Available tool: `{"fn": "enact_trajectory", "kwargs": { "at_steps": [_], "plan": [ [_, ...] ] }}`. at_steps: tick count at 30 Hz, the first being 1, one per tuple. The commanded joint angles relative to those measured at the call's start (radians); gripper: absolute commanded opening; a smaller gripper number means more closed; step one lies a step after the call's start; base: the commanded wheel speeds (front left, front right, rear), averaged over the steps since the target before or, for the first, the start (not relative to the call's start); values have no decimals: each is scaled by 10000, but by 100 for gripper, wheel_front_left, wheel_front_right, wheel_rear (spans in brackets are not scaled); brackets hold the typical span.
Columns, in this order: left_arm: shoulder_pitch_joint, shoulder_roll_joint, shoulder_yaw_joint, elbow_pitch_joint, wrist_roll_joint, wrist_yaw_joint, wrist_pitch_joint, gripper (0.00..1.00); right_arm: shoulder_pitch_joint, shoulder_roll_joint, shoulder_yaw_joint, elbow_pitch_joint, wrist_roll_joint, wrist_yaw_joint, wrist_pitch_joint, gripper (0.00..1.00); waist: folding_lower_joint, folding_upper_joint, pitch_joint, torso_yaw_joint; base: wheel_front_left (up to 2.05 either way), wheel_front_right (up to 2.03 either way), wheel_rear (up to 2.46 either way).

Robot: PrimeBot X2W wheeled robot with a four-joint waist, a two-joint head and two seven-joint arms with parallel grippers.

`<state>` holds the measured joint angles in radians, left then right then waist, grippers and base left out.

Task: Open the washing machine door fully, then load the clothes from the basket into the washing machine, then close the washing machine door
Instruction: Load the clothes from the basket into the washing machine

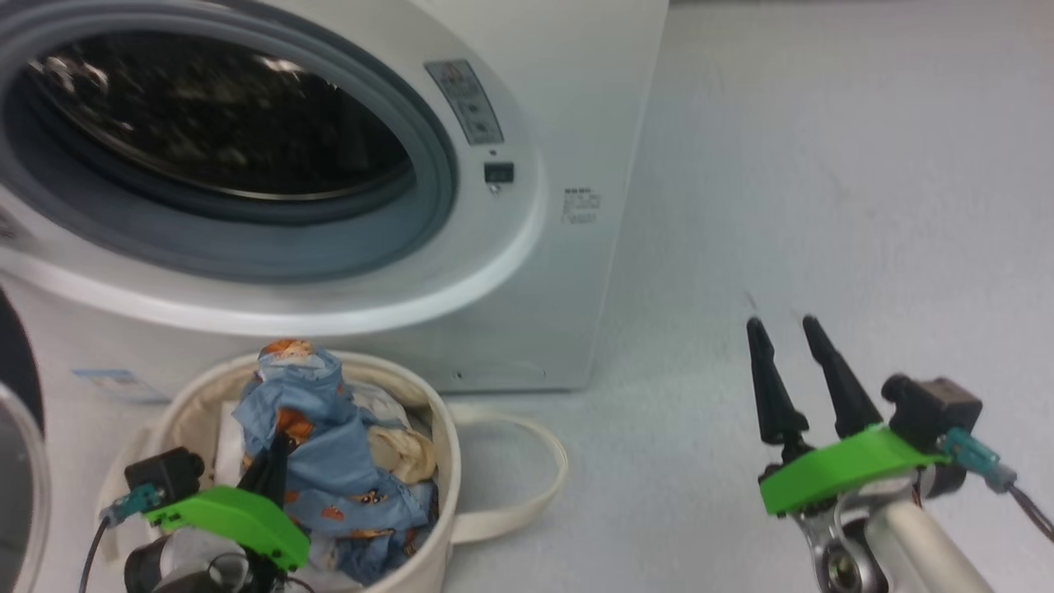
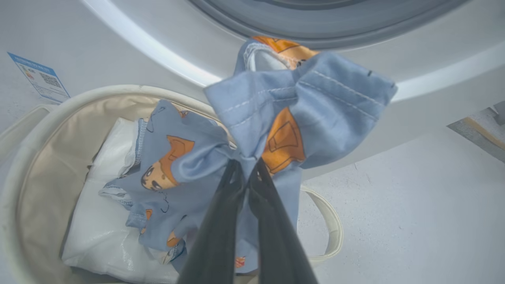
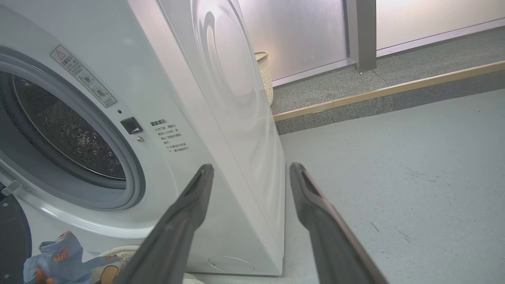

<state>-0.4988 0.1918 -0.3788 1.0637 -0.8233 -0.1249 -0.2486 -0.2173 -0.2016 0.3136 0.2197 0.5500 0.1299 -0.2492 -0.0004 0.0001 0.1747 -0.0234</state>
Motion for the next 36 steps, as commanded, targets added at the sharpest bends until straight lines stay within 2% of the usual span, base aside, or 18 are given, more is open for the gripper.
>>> {"fn": "enact_trajectory", "kwargs": {
  "at_steps": [1, 4, 5, 9, 16, 27, 31, 36],
  "plan": [
    [62, 527, 335, -520, -56, -56, -128, 0, 150, -162, 210, -225, 92, 8, -124, 100, 4, -1, -1083, 461, 0, 0, 0],
    [459, 729, 518, -1324, 83, -56, -129, 0, 555, -214, 204, -144, 258, 8, -124, 100, 4, -1, -1691, 627, 0, 0, 0],
    [459, 729, 518, -1324, 83, -56, -129, 0, 555, -214, 204, -144, 258, 8, -124, 100, 4, -1, -1691, 627, 0, 0, 0],
    [817, 911, 696, -2764, 440, -56, -130, 0, 907, -269, 168, -214, 386, 8, -125, 100, 4, -1, -2081, 775, 0, 0, 0],
    [1087, 1482, 721, -4983, 842, -32, -29, 0, 1243, -287, -22, -314, 452, 8, -125, 100, 4, -1, -2543, 745, 0, 0, 0],
    [183, 2626, 1080, -8242, 770, 747, 1720, 0, 1388, -230, -85, -435, 468, 8, -125, 100, 4, -1, -2665, 486, 0, 0, 0],
    [-67, 2741, 1160, -8627, 775, 912, 1900, 0, 1329, -135, -49, -446, 456, 8, -125, 100, 4, -1, -2445, 344, 0, 0, 0],
    [-165, 2583, 1052, -7604, 953, 924, 1525, 0, 1184, -142, 43, -432, 413, 8, -126, 100, 4, -1, -2115, 81, 0, 0, 0]
  ]
}}
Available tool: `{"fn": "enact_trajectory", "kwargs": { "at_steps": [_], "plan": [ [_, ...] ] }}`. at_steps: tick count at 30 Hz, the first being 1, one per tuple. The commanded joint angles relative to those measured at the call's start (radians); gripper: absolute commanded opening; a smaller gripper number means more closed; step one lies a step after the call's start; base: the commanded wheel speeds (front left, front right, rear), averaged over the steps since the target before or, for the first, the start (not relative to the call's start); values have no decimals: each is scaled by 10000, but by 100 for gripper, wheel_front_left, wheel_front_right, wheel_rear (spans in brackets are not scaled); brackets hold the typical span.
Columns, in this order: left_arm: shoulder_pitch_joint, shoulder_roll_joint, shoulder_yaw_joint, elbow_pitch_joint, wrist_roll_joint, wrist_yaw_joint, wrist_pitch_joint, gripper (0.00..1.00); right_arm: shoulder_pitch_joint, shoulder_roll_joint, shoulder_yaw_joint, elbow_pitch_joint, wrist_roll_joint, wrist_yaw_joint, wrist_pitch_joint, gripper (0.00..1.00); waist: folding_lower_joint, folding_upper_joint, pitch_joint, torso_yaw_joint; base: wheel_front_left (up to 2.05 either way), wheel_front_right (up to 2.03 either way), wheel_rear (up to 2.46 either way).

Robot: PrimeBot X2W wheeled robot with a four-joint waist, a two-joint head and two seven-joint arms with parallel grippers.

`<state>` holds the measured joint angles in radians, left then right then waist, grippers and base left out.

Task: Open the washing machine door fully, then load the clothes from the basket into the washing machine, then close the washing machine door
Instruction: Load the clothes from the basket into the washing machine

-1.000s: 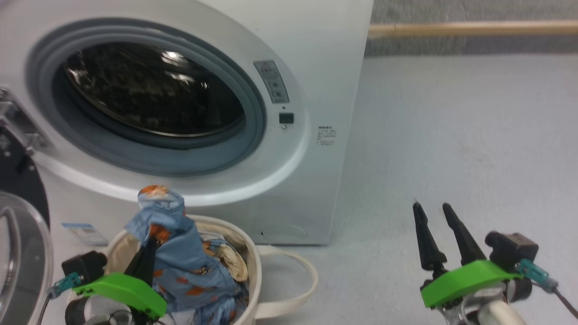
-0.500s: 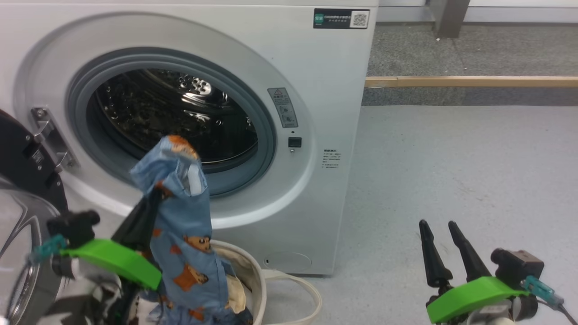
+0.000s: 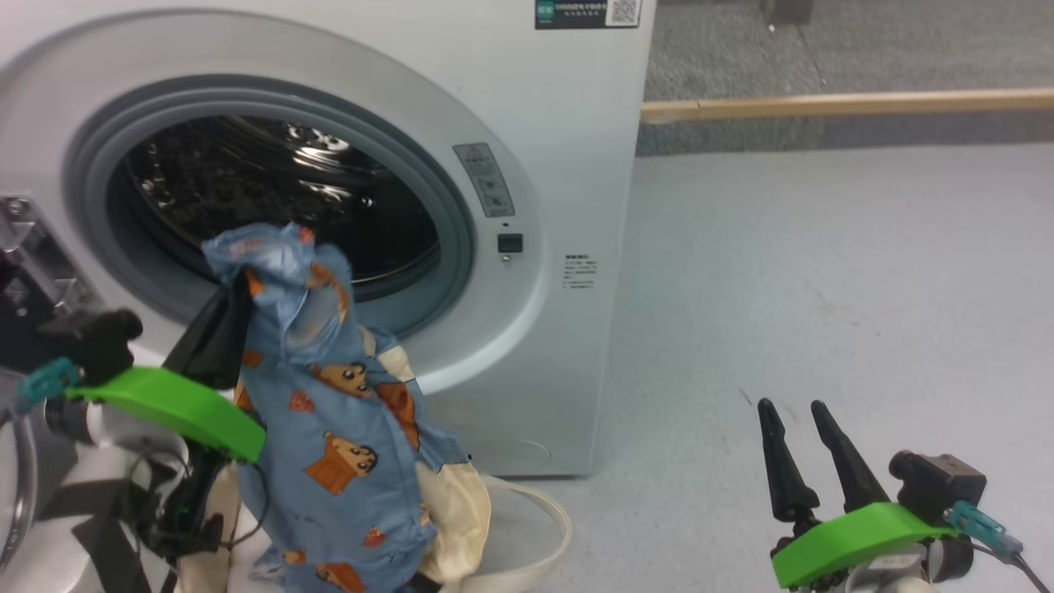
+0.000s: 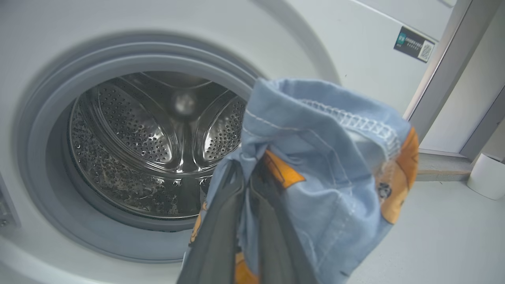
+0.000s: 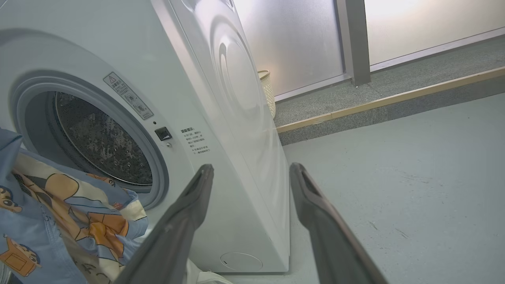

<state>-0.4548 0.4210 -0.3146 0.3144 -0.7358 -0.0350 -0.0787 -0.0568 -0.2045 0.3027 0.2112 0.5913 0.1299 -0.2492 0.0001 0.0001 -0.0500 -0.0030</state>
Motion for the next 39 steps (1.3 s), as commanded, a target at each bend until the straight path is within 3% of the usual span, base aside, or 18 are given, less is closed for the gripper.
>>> {"fn": "enact_trajectory", "kwargs": {
  "at_steps": [1, 9, 21, 39],
  "plan": [
    [-666, 217, 375, 206, 119, -7, -314, 0, -446, -144, 163, -340, -12, 8, -126, 100, -1, -1, 193, -175, 0, 0, 0],
    [-1818, -459, 228, 3441, 640, -247, -1616, 0, -557, -669, 211, -352, -117, 8, -126, 100, -1, -1, 690, -699, 0, 0, 0],
    [-4274, -745, 441, 6286, 1120, -553, -1824, 0, -642, -1150, -242, -984, -477, 8, 147, 100, -1, -1, 2233, -1216, 0, 0, 0],
    [-7931, -432, 853, 7691, 2399, -554, -1829, 0, -192, -660, -1996, -2774, -1586, 8, 578, 100, -1, -1, 5281, -1749, 0, 0, 0]
  ]
}}
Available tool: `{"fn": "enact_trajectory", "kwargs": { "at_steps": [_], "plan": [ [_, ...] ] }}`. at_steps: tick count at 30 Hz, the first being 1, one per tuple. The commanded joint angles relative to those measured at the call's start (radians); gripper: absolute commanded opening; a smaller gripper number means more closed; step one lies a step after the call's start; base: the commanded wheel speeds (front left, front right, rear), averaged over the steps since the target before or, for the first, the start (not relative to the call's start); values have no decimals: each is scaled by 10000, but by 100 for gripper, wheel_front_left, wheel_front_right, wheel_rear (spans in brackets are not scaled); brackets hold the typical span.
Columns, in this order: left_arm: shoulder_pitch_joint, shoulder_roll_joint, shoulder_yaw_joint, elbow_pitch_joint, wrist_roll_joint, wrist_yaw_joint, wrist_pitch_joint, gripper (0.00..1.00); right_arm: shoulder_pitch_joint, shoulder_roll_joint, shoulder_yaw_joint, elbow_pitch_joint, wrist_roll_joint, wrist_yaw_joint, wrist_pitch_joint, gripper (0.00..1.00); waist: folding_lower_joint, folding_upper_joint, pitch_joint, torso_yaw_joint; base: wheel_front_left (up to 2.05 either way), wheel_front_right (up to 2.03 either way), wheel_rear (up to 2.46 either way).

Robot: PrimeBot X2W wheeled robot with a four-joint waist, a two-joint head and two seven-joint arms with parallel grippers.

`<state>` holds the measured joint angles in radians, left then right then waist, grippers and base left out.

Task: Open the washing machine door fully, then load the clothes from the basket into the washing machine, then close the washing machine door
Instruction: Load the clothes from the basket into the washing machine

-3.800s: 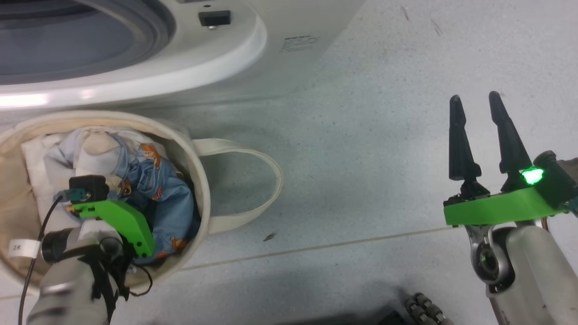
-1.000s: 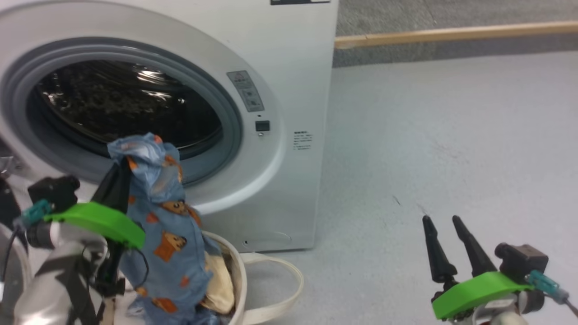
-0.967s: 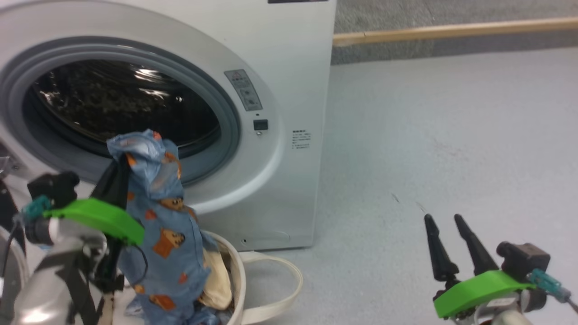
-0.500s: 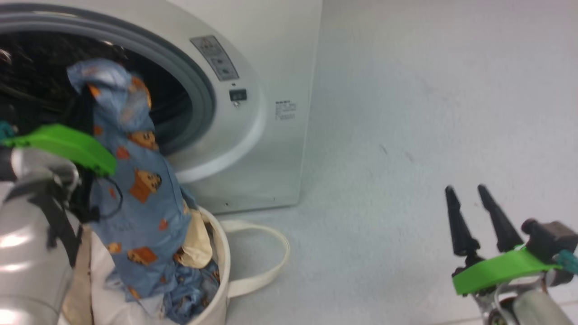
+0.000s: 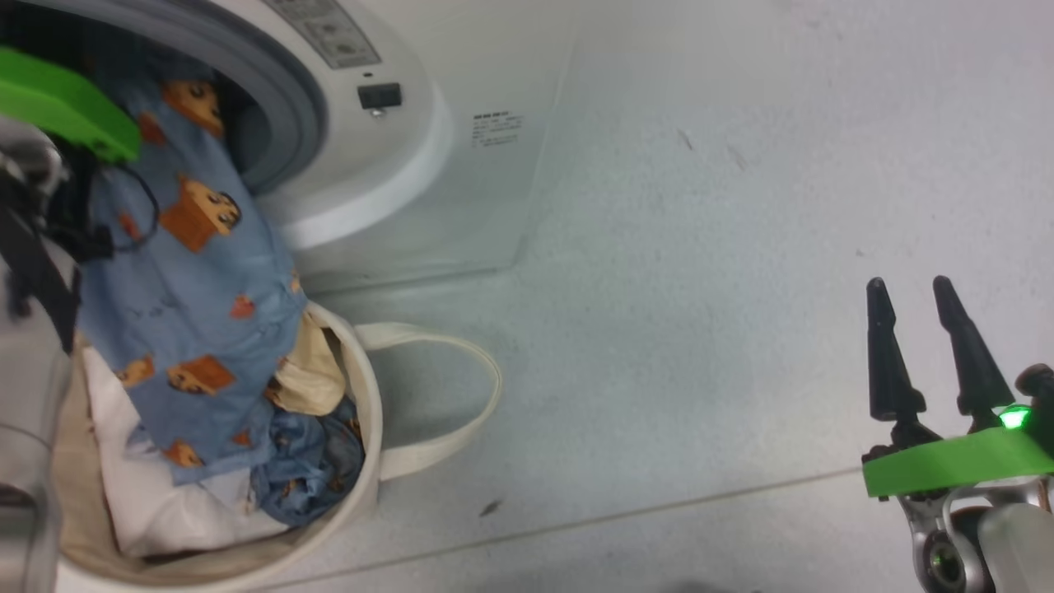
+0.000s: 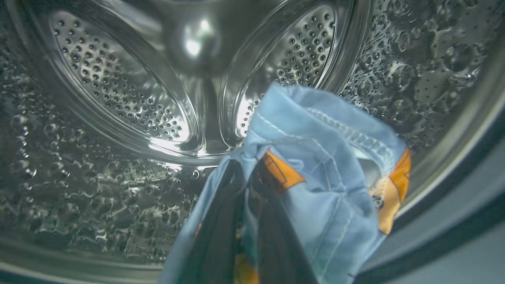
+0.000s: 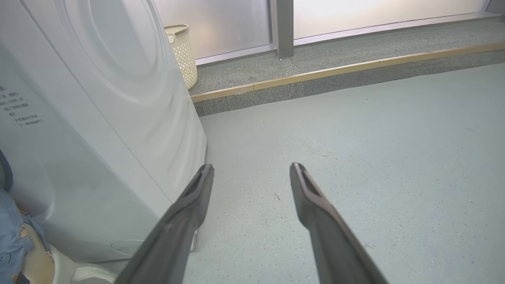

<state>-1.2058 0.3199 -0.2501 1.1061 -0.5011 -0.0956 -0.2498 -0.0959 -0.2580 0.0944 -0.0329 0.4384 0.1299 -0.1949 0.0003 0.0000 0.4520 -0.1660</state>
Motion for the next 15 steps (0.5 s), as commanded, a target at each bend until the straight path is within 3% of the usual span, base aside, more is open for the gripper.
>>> {"fn": "enact_trajectory", "kwargs": {
  "at_steps": [1, 9, 15],
  "plan": [
    [-574, 623, 264, -273, 114, 72, -119, 0, 234, -93, 15, -401, -90, 8, 36, 100, -3, 0, 351, -137, 0, 0, 0],
    [-912, 738, 1387, -2236, 971, 345, -119, 0, 307, 107, -251, -814, -273, 8, 16, 100, -3, 0, 949, -178, 0, 0, 0],
    [-764, 541, 1431, -823, 1480, 275, -120, 0, 330, 195, -136, -737, -287, 8, 22, 100, -3, 0, 860, -316, 0, 0, 0]
  ]
}}
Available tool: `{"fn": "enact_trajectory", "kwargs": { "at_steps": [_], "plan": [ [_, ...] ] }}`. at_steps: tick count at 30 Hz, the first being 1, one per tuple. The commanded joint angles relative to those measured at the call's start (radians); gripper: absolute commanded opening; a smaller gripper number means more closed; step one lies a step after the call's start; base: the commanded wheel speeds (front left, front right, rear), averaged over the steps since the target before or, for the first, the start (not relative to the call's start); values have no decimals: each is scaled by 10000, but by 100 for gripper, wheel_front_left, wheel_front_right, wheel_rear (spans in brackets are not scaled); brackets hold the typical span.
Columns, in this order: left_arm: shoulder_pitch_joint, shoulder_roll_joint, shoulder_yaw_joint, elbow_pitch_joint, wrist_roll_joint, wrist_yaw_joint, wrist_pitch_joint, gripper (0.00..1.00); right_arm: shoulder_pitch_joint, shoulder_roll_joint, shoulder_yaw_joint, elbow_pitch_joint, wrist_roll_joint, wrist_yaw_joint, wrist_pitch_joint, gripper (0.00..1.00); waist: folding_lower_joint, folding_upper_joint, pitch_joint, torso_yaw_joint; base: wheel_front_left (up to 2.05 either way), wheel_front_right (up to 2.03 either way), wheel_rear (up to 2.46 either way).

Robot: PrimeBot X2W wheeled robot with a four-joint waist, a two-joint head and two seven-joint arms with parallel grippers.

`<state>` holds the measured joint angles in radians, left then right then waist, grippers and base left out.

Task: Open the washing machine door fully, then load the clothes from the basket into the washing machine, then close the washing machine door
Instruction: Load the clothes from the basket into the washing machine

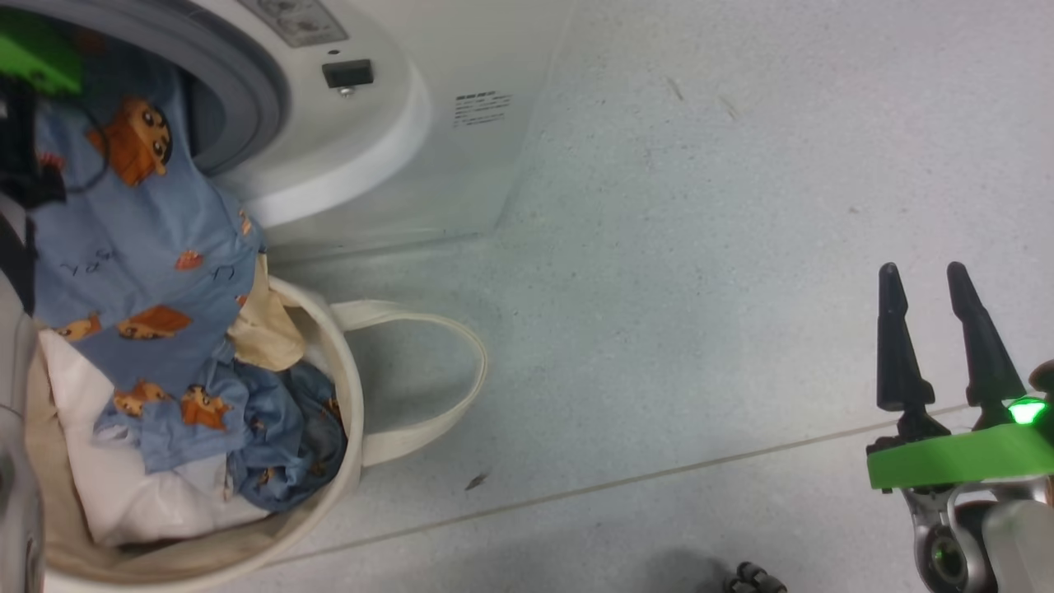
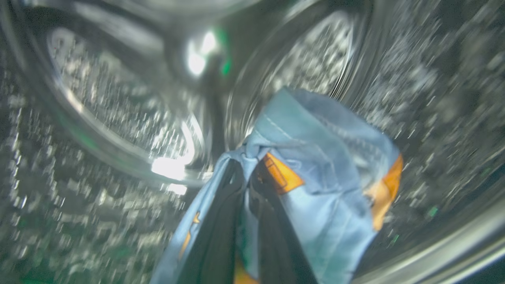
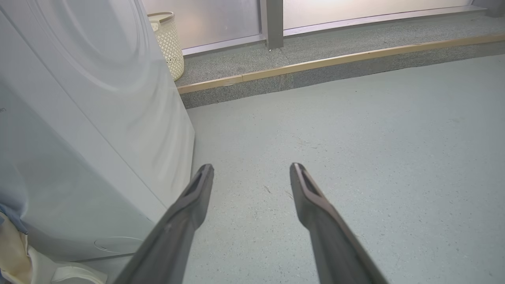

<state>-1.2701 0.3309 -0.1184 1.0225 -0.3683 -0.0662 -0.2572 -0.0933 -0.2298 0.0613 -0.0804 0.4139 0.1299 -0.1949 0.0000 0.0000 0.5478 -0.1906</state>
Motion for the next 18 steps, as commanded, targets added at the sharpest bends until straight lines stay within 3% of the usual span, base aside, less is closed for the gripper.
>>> {"fn": "enact_trajectory", "kwargs": {
  "at_steps": [1, 2, 3, 4, 5, 10, 18],
  "plan": [
    [-170, 402, 101, 291, 183, -18, -45, 6, 332, -87, 203, -224, -31, 8, 37, 100, 0, 0, -118, -90, 0, 0, 0],
    [-217, 364, 14, 694, 259, 11, -34, 18, 350, -98, 208, -200, -22, 8, 49, 100, 0, 0, -132, -100, 0, 0, 0],
    [-308, 332, -97, 1086, 353, 64, 32, 68, 356, -109, 216, -188, -14, 8, 54, 100, 0, 0, -141, -108, 0, 0, 0],
    [-308, 332, -97, 1086, 353, 64, 32, 68, 356, -109, 216, -188, -14, 8, 54, 100, 0, 0, -141, -108, 0, 0, 0],
    [-411, 292, -170, 1416, 405, 110, 101, 100, 352, -116, 225, -181, -7, 8, 53, 100, 0, 0, -152, -117, 0, 0, 0],
    [-512, 140, -308, 2383, 404, 304, 818, 100, 312, -124, 289, -137, 16, 8, 32, 100, 0, 0, -318, -184, 0, 0, 0],
    [100, 64, -459, 2642, 356, 618, 1868, 100, 140, -190, 603, 159, 136, 8, 6, 100, 0, 0, -881, -153, 0, 0, 0]
  ]
}}
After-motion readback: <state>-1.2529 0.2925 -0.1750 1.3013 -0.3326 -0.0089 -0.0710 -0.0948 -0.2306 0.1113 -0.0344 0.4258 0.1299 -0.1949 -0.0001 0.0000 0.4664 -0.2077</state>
